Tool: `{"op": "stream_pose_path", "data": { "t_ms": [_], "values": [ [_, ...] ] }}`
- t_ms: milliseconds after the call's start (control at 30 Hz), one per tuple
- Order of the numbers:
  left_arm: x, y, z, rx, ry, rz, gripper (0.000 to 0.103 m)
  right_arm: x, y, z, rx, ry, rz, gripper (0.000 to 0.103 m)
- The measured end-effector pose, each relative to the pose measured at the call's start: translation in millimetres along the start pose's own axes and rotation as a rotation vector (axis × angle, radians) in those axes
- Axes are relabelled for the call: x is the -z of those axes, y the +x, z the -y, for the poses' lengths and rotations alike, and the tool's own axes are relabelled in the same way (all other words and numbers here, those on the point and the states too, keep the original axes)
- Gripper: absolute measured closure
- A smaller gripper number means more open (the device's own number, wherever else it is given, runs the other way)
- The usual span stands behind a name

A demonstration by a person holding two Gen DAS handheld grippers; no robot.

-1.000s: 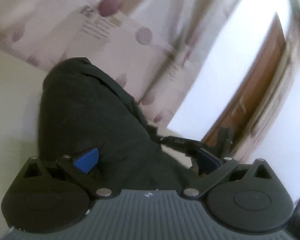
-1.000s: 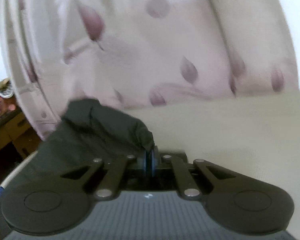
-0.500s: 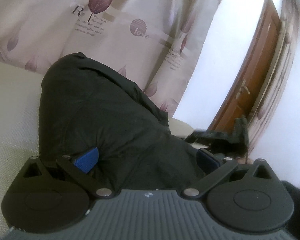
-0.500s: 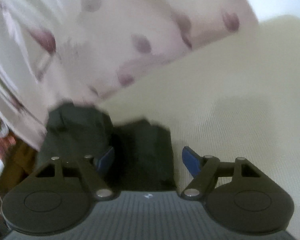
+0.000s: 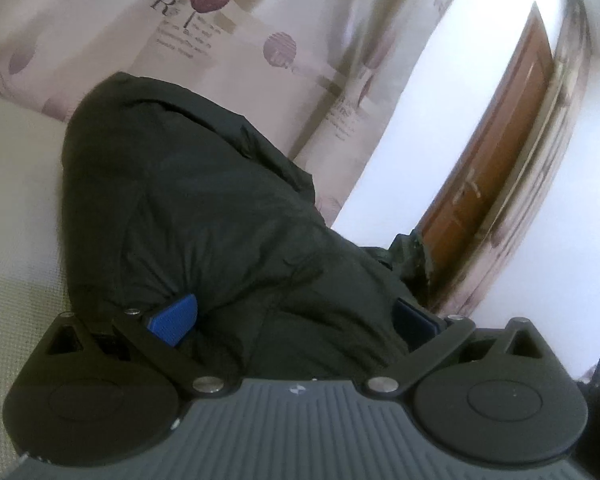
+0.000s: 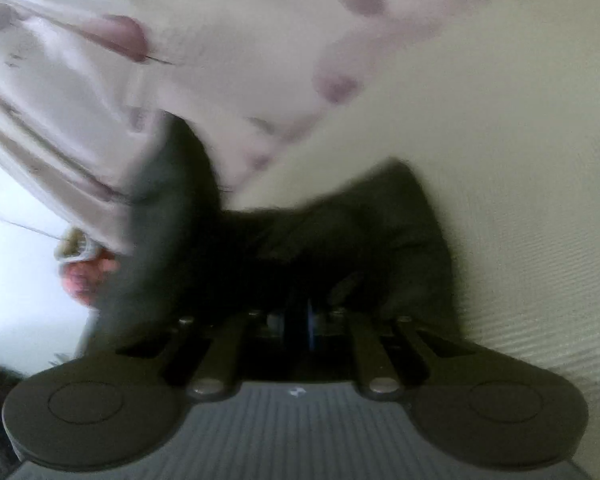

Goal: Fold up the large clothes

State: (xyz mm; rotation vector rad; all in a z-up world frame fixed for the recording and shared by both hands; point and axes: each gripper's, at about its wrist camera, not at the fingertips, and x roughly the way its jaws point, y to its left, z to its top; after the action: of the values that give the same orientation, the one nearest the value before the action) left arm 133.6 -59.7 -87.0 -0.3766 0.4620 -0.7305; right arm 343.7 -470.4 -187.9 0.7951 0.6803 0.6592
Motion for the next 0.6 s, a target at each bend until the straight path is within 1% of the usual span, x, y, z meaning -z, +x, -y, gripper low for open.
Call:
{"op": "stream_pose_path", "data": {
  "t_ms": [33, 100, 133, 167, 200, 233, 267, 333, 367, 400, 467, 533, 567, 600],
  "values": [
    [0.1, 1.7, 4.0, -0.01, 0.03, -0.008, 0.001, -1.3, -2.5, 1.3, 0.004, 0.006, -0.001, 0.095],
    [2.5, 4.9, 10.8, -0.026, 0.087, -0.023, 0.001, -3.7, -13.6, -1.3, 0.038, -0.013, 0.012, 0.093],
    [3.5, 6.0, 12.8, -0.03, 0.101, -0.026, 0.001, -5.9, -23.6, -5.3, 0.066, -0.038, 0.033, 0.089],
    [4.0, 6.5, 13.7, -0.032, 0.103, -0.025, 0.001, -8.2, -34.0, -11.4, 0.098, -0.068, 0.066, 0.084],
    [4.2, 6.8, 13.3, -0.033, 0.1, -0.023, 0.001, -12.3, -43.9, -18.2, 0.126, -0.104, 0.104, 0.081],
    [4.9, 6.5, 12.8, -0.033, 0.095, -0.022, 0.001, -17.1, -57.3, -28.7, 0.154, -0.156, 0.158, 0.074],
    [5.1, 6.2, 12.4, -0.033, 0.092, -0.022, 0.001, -23.1, -69.3, -41.5, 0.175, -0.204, 0.206, 0.07],
    [4.4, 6.0, 11.4, -0.035, 0.085, -0.023, 0.001, -33.4, -80.5, -69.2, 0.188, -0.295, 0.276, 0.07],
    [4.5, 5.5, 11.5, -0.036, 0.085, -0.024, 0.001, -36.2, -83.1, -90.6, 0.176, -0.368, 0.307, 0.07],
    [4.5, 5.6, 12.3, -0.04, 0.089, -0.026, 0.001, -35.6, -80.2, -111.1, 0.158, -0.442, 0.309, 0.071],
    [4.1, 7.3, 15.2, -0.053, 0.108, -0.031, 0.001, -30.2, -60.7, -151.9, 0.154, -0.604, 0.267, 0.071],
    [4.9, 9.3, 18.6, -0.069, 0.128, -0.034, 0.0, -9.5, -31.8, -186.8, 0.17, -0.819, 0.193, 0.071],
    [5.0, 10.8, 20.4, -0.077, 0.14, -0.036, 0.0, 2.6, -15.6, -198.0, 0.196, -0.921, 0.158, 0.072],
    [5.4, 12.1, 22.2, -0.083, 0.156, -0.041, 0.0, 17.7, 4.2, -205.9, 0.255, -1.048, 0.111, 0.073]
  ]
}}
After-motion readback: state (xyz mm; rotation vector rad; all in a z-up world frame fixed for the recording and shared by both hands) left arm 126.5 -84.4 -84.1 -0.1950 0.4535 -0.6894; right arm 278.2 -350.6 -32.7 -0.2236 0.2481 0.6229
